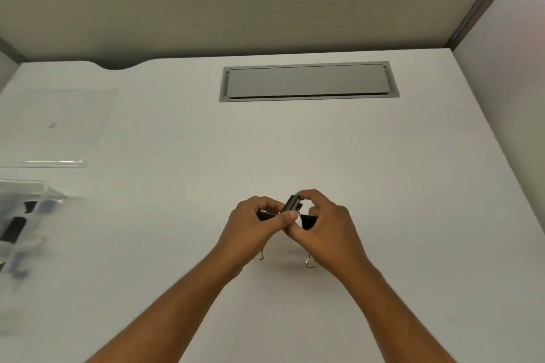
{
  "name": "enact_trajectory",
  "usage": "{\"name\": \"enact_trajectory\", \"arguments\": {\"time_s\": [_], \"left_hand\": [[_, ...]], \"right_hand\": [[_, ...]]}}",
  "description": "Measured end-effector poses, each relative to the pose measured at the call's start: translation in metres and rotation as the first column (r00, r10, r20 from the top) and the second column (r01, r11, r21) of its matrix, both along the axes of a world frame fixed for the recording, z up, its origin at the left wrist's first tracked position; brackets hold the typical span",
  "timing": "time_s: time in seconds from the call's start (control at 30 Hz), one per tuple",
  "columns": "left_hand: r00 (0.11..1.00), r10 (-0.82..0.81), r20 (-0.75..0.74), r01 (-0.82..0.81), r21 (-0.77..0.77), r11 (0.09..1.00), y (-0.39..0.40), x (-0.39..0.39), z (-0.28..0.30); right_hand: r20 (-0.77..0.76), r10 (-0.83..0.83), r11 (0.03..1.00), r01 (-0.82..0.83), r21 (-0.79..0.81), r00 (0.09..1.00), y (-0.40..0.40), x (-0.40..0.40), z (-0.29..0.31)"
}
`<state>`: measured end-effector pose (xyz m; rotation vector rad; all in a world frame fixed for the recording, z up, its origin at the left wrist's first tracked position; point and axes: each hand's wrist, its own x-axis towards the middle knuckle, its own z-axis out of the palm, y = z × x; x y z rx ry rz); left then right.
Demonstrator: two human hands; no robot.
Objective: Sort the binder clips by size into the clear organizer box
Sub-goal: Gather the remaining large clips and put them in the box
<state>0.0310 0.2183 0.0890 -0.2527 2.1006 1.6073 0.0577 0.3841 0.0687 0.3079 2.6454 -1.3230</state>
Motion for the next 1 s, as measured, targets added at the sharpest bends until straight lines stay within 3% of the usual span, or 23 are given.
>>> {"name": "enact_trajectory", "arguments": {"time_s": [0.27, 0.47, 0.57, 0.8, 1.0], "left_hand": [[0.975, 0.203, -0.093, -0.193, 0.105, 0.975, -0.082, 0.017, 0.010], [0.921, 0.351, -0.171, -0.318, 0.192, 0.928, -0.193, 0.006, 0.017], [0.888, 0.415, -0.199, -0.370, 0.226, 0.901, -0.262, 0.003, 0.024], [0.774, 0.591, -0.227, -0.558, 0.197, 0.806, -0.418, 0.030, 0.024], [0.644, 0.738, -0.201, -0.712, 0.197, 0.674, -0.495, 0.051, 0.014]], "right_hand": [[-0.042, 0.081, 0.996, -0.083, -0.035, 0.996, -0.077, 0.008, 0.034], [0.003, -0.060, 0.926, 0.056, -0.374, 0.998, -0.181, 0.002, 0.054], [0.043, -0.145, 0.883, 0.149, -0.444, 0.988, -0.241, -0.005, 0.052], [-0.121, 0.034, 0.953, -0.069, -0.295, 0.992, -0.388, -0.031, 0.049], [-0.277, 0.343, 0.937, -0.349, 0.029, 0.897, -0.495, -0.076, 0.038]]}}
